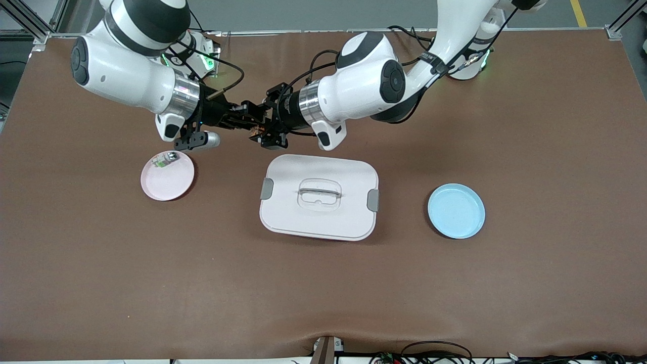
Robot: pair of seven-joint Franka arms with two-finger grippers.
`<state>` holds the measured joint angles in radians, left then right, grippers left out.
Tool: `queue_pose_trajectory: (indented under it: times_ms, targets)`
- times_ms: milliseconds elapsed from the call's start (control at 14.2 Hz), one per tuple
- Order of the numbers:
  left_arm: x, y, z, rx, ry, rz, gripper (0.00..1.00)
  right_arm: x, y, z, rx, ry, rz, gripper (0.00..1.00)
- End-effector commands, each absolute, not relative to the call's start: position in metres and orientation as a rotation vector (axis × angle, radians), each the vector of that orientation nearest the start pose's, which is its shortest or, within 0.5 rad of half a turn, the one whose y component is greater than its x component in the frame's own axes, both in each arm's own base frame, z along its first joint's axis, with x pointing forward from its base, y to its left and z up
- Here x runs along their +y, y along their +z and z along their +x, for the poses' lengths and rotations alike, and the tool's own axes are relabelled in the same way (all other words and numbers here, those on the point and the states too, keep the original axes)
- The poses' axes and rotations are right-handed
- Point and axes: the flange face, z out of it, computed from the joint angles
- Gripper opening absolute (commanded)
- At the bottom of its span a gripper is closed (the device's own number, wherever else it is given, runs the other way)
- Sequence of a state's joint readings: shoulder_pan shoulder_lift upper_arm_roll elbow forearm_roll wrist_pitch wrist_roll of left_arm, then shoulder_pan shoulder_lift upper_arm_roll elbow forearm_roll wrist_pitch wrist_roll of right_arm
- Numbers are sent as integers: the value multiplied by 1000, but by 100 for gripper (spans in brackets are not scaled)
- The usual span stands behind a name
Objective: Transfer orange switch to right arm and place
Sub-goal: 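Grasp the switch with the right gripper beside the left gripper, then open the left gripper and pull both grippers apart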
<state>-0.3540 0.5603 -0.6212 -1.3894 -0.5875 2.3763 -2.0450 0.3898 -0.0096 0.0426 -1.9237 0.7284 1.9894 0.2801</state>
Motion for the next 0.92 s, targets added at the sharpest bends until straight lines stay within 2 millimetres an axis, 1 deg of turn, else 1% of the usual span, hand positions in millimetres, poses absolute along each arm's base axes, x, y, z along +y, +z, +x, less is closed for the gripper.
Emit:
queue_pose_trajectory:
  times_ms: [0, 211, 282, 352, 423, 493, 563, 704, 775, 845]
  targets:
    - [-551, 503, 497, 1719, -1018, 1678, 0, 277, 514, 509, 190, 225, -2460, 0]
    - [-550, 507, 499, 1712, -1014, 1673, 0, 275, 512, 510, 194, 236, -2461, 0]
    - [-546, 506, 503, 1708, -1006, 1676, 7, 275, 511, 510, 194, 240, -2462, 0]
    - [-546, 506, 504, 1704, -999, 1682, 39, 275, 510, 510, 194, 242, -2462, 0]
    - [-545, 507, 504, 1691, -988, 1692, 92, 275, 511, 510, 194, 240, -2462, 0]
    - [-545, 508, 504, 1665, -974, 1710, 100, 275, 511, 510, 194, 240, -2462, 0]
    - [-540, 510, 508, 1652, -955, 1719, 100, 274, 510, 511, 194, 240, -2462, 0]
    - [-529, 521, 515, 1625, -882, 1744, 100, 272, 511, 511, 192, 238, -2463, 0]
    - [-525, 532, 515, 1597, -796, 1785, 100, 271, 511, 511, 185, 235, -2470, 0]
    - [-511, 541, 525, 1587, -699, 1810, 100, 268, 511, 510, 172, 248, -2477, 0]
